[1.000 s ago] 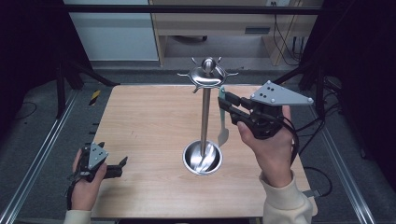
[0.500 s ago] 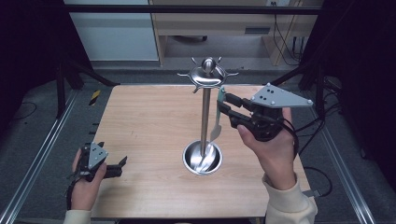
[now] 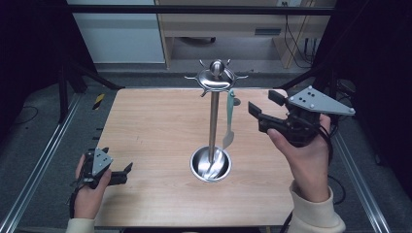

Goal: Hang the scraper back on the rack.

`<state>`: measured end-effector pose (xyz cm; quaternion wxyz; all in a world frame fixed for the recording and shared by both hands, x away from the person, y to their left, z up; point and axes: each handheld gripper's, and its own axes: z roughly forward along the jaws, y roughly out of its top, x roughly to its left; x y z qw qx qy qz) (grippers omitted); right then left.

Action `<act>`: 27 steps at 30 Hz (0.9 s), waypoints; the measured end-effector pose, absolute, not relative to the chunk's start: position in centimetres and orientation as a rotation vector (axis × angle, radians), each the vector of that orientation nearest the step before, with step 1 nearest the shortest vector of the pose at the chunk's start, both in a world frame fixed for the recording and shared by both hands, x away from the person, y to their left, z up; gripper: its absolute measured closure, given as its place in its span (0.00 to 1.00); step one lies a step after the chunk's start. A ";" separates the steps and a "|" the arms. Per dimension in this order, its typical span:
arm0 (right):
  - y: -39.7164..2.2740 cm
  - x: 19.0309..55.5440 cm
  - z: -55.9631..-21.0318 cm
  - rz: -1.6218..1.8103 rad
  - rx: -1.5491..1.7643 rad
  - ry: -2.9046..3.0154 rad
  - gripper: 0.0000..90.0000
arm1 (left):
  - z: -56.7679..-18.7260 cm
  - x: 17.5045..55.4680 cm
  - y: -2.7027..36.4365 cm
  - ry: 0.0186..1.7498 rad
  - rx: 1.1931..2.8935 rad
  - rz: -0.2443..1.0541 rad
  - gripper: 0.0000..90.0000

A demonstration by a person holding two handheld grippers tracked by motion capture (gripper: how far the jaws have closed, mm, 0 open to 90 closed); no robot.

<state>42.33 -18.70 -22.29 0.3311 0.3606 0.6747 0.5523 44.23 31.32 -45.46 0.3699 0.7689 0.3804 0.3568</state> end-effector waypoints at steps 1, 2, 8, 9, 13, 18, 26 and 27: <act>-18.8 42.5 -22.4 1.429 0.959 1.754 0.30 | -45.5 44.2 31.3 0.977 1.971 0.916 0.02; -19.0 42.7 -22.6 1.407 0.976 1.748 0.26 | -45.5 44.2 31.4 0.977 1.970 0.917 0.02; -19.7 43.9 -24.3 1.325 1.020 1.716 0.11 | -45.4 44.0 31.6 0.986 1.958 0.927 0.02; -19.8 44.0 -24.7 1.314 1.017 1.723 0.10 | -45.3 44.0 31.6 0.986 1.953 0.931 0.02; -20.2 44.3 -25.7 1.310 1.020 1.730 0.09 | -45.0 43.8 31.7 0.982 1.920 0.951 0.02; -21.0 44.5 -27.2 1.366 1.044 1.703 0.08 | -45.2 43.9 31.7 0.986 1.928 0.940 0.02; -21.5 45.0 -28.4 1.320 1.070 1.699 0.09 | -45.1 43.7 31.5 0.968 1.929 0.943 0.02; -21.6 45.0 -28.6 1.314 1.077 1.701 0.09 | -45.2 43.8 31.5 0.968 1.934 0.939 0.02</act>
